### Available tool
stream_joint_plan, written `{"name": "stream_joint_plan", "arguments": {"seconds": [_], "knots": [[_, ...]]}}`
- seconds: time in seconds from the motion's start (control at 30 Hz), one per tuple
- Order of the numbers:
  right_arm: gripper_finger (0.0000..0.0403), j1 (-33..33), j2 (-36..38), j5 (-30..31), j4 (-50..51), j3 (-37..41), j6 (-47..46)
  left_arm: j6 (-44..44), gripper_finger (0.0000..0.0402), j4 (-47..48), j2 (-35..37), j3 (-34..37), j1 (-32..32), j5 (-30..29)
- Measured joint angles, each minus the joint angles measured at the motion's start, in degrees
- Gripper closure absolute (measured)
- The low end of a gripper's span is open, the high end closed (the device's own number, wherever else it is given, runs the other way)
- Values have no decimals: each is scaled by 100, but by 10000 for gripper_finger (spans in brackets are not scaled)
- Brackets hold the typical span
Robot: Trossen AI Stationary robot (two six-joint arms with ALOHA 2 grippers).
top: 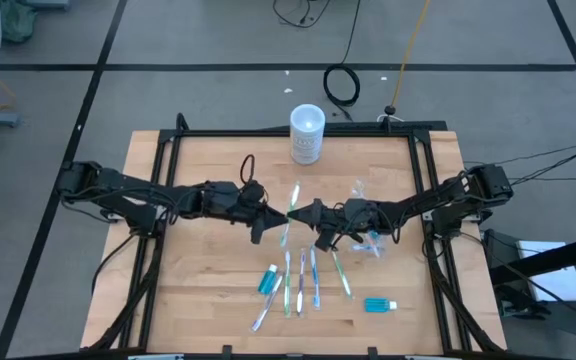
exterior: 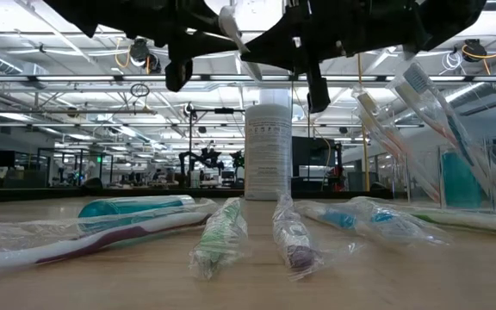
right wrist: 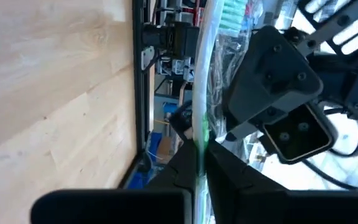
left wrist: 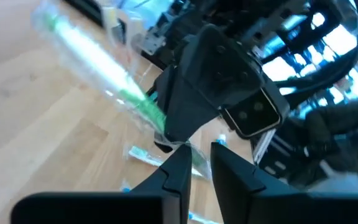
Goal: Pick & Place toothbrushing station
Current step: Put the left green toothbrush into the transparent organizer
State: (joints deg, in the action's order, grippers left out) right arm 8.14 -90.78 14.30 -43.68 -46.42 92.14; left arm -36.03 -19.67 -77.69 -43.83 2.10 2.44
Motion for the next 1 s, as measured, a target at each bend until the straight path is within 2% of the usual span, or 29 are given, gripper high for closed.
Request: {"name": "stream_joint_plan", "arguments": {"seconds": [0.17, 0.27, 0.37, 0.43, 0.6, 0.73, 0.8, 0.93, 1.0], "knots": [[386, 153, 50, 153, 14, 5, -724, 929, 313, -111, 4, 2, -241, 347], [389, 330, 68, 772, 40, 5, -996, 1265, 302, -202, 18, 0, -384, 261], [391, 633, 124, 1776, 146, 20, -1134, 1446, 299, -327, 83, -11, -496, 34], [391, 773, 184, 2235, 81, 14, -1133, 1513, 298, -463, 92, -20, -510, 119], [392, 1084, 539, 2615, 389, 16, -1441, 2102, 298, -657, 164, -15, -519, 155], [391, 1233, 1068, 3410, 631, 22, -2250, 2156, 298, -684, 249, -15, -508, 154], [387, 1319, 1453, 3460, 867, 96, -2814, 2151, 298, -682, 265, -13, -512, 155], [383, 1360, 2423, 2963, 1321, 451, -4183, 2684, 298, -482, 264, -13, -514, 165], [383, 1311, 2876, 2907, 1391, 726, -4848, 2946, 298, -369, 264, -13, -530, 90]]}}
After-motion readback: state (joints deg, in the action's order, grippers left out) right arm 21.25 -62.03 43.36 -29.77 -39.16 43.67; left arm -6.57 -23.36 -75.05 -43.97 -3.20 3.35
